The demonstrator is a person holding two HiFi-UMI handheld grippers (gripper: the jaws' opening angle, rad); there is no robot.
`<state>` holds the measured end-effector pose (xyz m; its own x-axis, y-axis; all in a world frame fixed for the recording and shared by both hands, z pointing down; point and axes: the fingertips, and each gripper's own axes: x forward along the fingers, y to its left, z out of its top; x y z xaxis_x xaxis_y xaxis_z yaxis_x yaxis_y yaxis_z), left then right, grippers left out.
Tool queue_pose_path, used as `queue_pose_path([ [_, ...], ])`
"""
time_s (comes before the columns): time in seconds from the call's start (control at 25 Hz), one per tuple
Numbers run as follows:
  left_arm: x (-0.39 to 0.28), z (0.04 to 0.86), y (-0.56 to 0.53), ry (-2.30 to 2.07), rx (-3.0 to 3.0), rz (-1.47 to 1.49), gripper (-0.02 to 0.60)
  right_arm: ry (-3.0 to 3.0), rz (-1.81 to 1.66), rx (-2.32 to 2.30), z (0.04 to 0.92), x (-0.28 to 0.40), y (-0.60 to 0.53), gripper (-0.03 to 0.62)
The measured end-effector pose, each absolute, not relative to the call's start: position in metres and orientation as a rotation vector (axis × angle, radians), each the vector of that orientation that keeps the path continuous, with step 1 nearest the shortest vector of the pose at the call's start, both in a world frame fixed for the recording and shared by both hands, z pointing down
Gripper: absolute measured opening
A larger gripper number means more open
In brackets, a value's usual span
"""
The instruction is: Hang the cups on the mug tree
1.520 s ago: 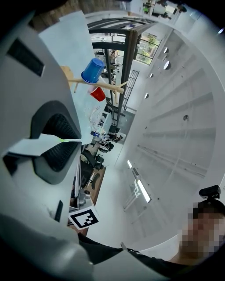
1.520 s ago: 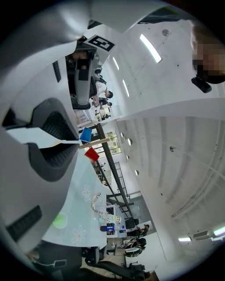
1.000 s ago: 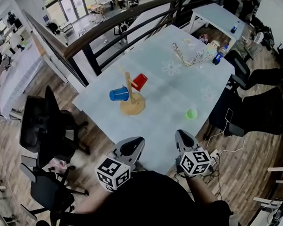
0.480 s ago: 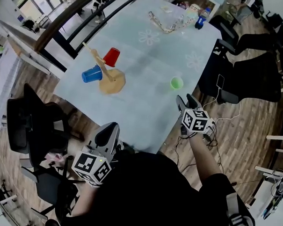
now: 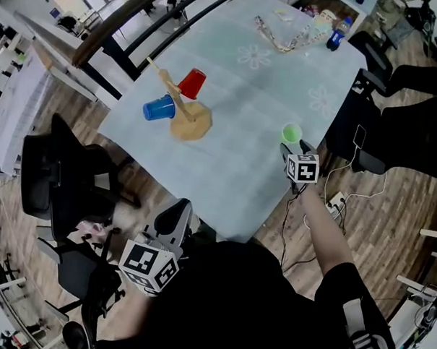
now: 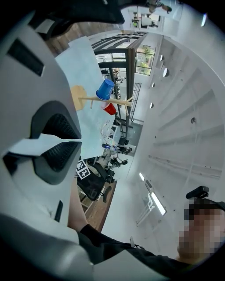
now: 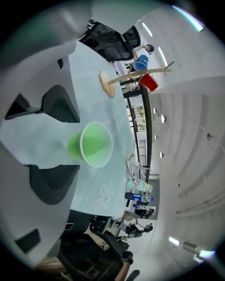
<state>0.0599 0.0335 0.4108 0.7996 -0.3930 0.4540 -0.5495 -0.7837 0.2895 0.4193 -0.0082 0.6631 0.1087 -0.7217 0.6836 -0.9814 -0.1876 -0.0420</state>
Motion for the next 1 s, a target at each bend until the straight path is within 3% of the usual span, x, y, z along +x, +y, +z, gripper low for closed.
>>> queue_pose_path([
  [1.0, 0.066, 0.423, 0.049, -0.753, 2.546, 0.637, 0.029, -1.688, 0.559, 1.882, 0.642, 0.425, -0.042, 0.29],
])
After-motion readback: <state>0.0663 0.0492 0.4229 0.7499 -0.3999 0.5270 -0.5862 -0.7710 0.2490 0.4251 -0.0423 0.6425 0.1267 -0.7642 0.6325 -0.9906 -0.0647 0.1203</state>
